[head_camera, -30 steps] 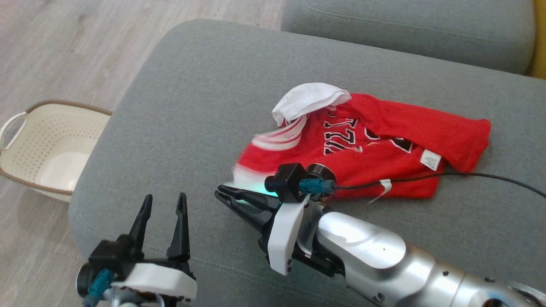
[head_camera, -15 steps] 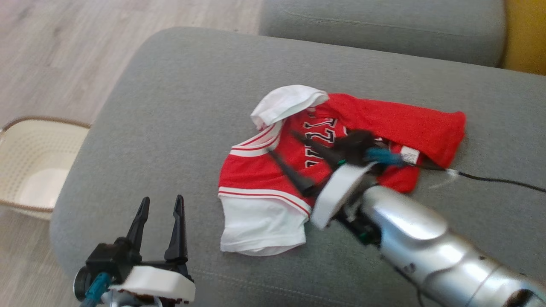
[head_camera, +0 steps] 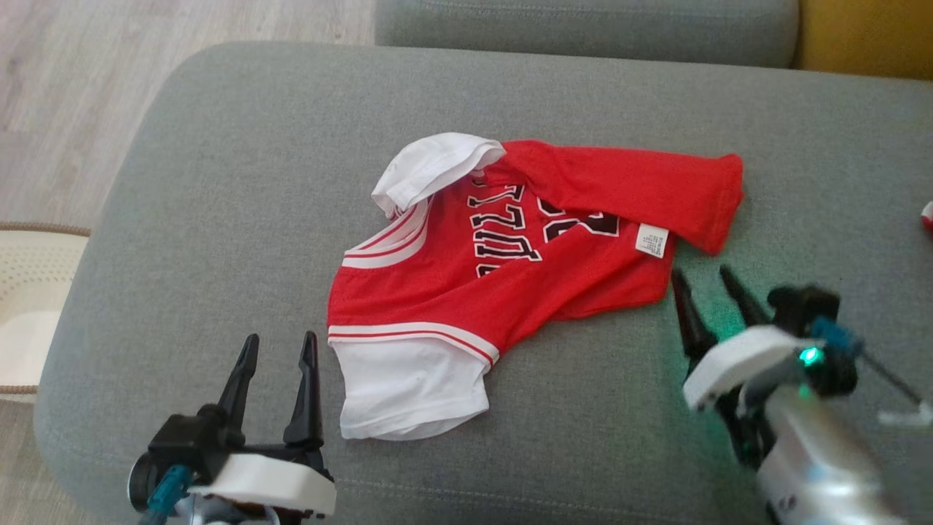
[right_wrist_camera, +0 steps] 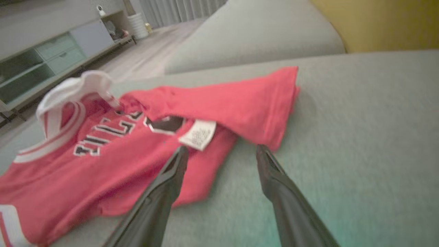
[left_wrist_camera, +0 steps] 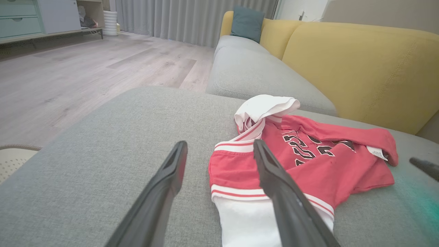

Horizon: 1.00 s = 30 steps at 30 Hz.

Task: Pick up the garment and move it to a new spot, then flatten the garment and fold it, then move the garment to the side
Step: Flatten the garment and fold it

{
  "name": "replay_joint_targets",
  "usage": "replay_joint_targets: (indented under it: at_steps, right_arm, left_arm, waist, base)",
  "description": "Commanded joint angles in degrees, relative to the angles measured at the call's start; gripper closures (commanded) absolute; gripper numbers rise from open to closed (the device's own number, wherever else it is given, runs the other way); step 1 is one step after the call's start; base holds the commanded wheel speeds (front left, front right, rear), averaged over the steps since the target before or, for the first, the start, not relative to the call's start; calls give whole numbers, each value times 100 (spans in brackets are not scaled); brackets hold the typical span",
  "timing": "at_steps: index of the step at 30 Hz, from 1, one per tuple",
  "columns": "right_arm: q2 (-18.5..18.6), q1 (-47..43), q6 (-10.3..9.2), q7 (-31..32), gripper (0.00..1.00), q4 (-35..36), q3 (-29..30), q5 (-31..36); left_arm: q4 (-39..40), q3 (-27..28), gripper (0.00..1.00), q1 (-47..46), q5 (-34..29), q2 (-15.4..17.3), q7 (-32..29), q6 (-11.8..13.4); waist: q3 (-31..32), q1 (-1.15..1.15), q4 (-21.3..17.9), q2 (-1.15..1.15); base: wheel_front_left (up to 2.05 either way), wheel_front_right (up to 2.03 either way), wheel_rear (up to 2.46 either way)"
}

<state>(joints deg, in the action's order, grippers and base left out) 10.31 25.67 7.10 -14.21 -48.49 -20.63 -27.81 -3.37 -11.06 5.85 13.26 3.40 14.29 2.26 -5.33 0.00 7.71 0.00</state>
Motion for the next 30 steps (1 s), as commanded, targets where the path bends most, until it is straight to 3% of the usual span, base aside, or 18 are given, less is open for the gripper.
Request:
replay_joint_targets:
  at_steps: [1, 8, 18, 19, 22, 25, 26, 27, 30]
  right_arm:
    - [-238, 4, 39, -77, 0, 13, 104, 230]
    - [-596, 141, 39, -78, 0, -464, 633, 723]
    - [-729, 447, 39, -78, 0, -1259, 1136, 1011]
    - [-734, 482, 39, -78, 4, -1330, 1147, 1029]
    - [-740, 550, 39, -78, 49, -1450, 1044, 940]
    - [-741, 575, 39, -78, 67, -1512, 833, 776]
    - [-741, 579, 39, -78, 80, -1520, 787, 744]
    - [-742, 577, 39, -78, 100, -1515, 756, 713]
    - [-742, 554, 39, -78, 100, -1406, 884, 769]
  left_arm:
    - [189, 147, 0, -204, 7, -20, 71, -6]
    - [108, 114, 0, -319, 2, -26, 71, -31]
    - [78, 144, 0, -346, -6, -29, 71, -43]
    - [77, 149, 0, -346, -8, -29, 71, -46]
    - [70, 160, 0, -343, -20, -28, 71, -54]
    - [56, 162, 0, -329, -38, -25, 71, -57]
    - [51, 161, 0, -319, -43, -24, 71, -58]
    - [46, 161, 0, -305, -47, -24, 71, -57]
    - [45, 165, 0, -244, -53, -22, 71, -52]
  waist:
    - [-74, 0, 2, 0]
    - [-175, 0, 168, 0]
    - [-210, 0, 378, 0]
    - [-214, 0, 387, 0]
    - [-213, 0, 404, 0]
    - [-188, 0, 401, 0]
    - [-170, 0, 397, 0]
    - [-148, 0, 388, 0]
    - [-68, 0, 334, 0]
  base:
    - [0, 0, 0]
    - [0, 0, 0]
    - [0, 0, 0]
    - [0, 0, 0]
    - [0, 0, 0]
    - [0, 0, 0]
    - [0, 0, 0]
    - [0, 0, 0]
    - [0, 0, 0]
